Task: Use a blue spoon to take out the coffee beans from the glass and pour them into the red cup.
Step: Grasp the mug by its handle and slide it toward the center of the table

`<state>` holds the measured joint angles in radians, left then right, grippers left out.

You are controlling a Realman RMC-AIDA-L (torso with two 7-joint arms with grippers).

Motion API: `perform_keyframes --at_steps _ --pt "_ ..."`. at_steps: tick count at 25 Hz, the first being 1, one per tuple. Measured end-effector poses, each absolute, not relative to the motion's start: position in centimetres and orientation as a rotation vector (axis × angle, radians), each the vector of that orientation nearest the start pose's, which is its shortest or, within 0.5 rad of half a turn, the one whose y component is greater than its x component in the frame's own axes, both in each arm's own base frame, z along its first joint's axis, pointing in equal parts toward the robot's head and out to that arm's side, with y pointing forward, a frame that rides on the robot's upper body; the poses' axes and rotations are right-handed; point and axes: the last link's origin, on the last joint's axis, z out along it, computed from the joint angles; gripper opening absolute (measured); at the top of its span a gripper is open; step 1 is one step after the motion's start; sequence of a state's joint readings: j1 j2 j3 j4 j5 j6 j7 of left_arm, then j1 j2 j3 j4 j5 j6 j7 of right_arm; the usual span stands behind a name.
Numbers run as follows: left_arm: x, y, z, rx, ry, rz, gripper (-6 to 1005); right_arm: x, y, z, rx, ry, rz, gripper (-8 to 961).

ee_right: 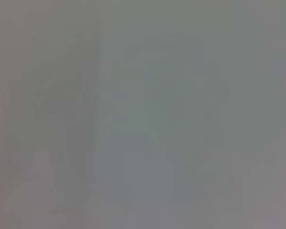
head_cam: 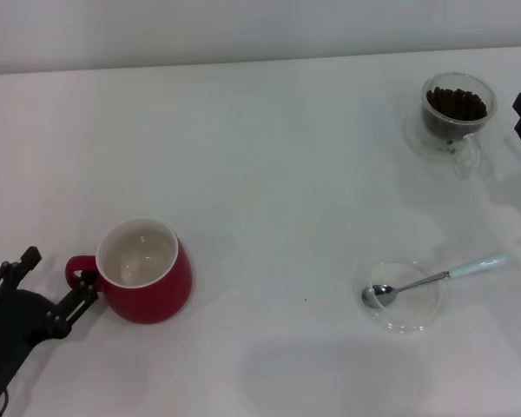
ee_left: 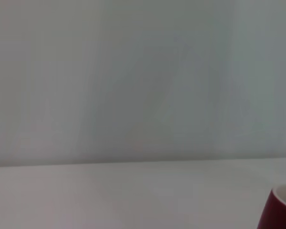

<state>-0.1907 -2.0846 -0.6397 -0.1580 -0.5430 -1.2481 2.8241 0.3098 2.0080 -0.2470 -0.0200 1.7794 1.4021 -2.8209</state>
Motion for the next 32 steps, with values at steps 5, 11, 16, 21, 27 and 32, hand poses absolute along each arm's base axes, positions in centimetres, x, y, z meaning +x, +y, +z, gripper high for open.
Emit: perform_keyframes --at_steps 5,11,16,21,27,32 --pt "-34.9 22.3 -7.3 -1.981 -0.669 -0.694 877 37.8 27.1 3.2 -1.652 0.468 0.679 486" --pt "-34.8 22.7 -7.5 -1.996 -0.670 -0.681 877 37.7 27.2 3.2 -1.652 0.468 0.683 486" --pt "-34.5 23.1 -7.7 -2.011 -0.657 -0.688 876 37.7 27.2 3.2 -1.652 0.467 0.685 486" --pt "-34.0 23.6 -8.4 -2.049 -0.654 -0.673 877 37.7 27.1 3.2 -1.652 0.468 0.686 486" --pt "-33.4 24.3 -9.0 -2.093 -0.638 -0.660 876 37.7 27.2 3.1 -1.653 0.468 0.688 486" --pt "-32.8 24.9 -9.3 -2.118 -0.620 -0.663 876 37.6 27.2 3.1 -1.653 0.468 0.689 486"
